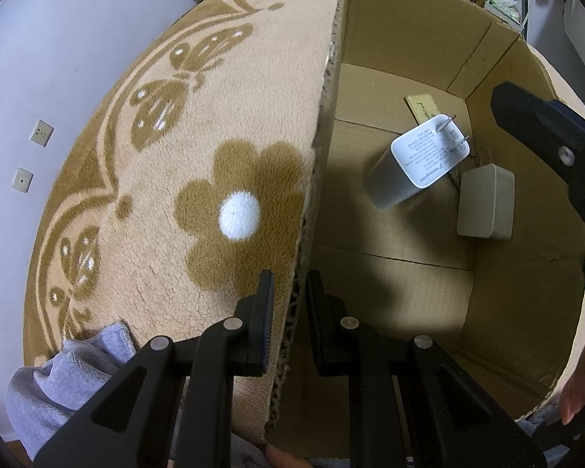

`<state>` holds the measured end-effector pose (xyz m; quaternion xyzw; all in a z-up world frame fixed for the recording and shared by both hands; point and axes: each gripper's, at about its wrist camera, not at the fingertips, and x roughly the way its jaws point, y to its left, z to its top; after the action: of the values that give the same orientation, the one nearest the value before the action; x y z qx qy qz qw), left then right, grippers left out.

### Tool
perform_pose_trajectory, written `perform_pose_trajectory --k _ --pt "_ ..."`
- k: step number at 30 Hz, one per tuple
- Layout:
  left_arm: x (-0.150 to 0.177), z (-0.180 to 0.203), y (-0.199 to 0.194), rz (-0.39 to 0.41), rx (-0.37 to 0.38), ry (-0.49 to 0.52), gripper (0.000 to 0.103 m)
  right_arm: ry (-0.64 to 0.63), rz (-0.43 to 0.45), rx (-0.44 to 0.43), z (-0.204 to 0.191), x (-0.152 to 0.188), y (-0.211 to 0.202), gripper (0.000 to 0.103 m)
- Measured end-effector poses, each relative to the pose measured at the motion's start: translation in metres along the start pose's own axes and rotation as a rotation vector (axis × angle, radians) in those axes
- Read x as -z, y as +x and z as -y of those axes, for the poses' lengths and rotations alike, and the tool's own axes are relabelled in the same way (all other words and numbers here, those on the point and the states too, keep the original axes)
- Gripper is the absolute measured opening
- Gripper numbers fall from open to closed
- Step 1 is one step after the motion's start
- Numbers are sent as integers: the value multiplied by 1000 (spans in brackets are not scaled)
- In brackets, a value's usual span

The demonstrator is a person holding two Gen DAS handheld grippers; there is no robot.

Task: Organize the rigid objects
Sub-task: 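Carry the square charger into the box and open the right gripper, then move the right gripper back and grasp the green-and-white round case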

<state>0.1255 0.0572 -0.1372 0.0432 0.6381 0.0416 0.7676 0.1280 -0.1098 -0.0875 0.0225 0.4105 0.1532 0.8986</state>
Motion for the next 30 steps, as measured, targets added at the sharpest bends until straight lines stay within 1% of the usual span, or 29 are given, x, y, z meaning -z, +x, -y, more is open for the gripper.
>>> perform_pose_trajectory --k 2,4,6,7,14,19,26,30 --pt "0 0 0 -1 2 -2 16 9 7 -3 2 -1 -6 75" --pt "0 0 0 -2 3 -3 16 19 14 -3 4 -1 -12 81" --pt "0 1 -1 -2 2 -3 16 32 25 9 8 0 -18 90" --pt "0 1 -1 -1 2 -3 16 36 30 14 10 0 -21 91" --pt "0 1 -1 -1 1 -2 16 59 24 67 30 6 -33 92" --pt "0 0 -2 -1 5 -4 16 72 28 126 47 13 -37 92" --pt "0 -1 -2 -1 6 -5 16 118 6 168 73 25 -30 92" --pt "0 -2 -2 -1 3 -1 16 162 13 159 89 36 -22 92"
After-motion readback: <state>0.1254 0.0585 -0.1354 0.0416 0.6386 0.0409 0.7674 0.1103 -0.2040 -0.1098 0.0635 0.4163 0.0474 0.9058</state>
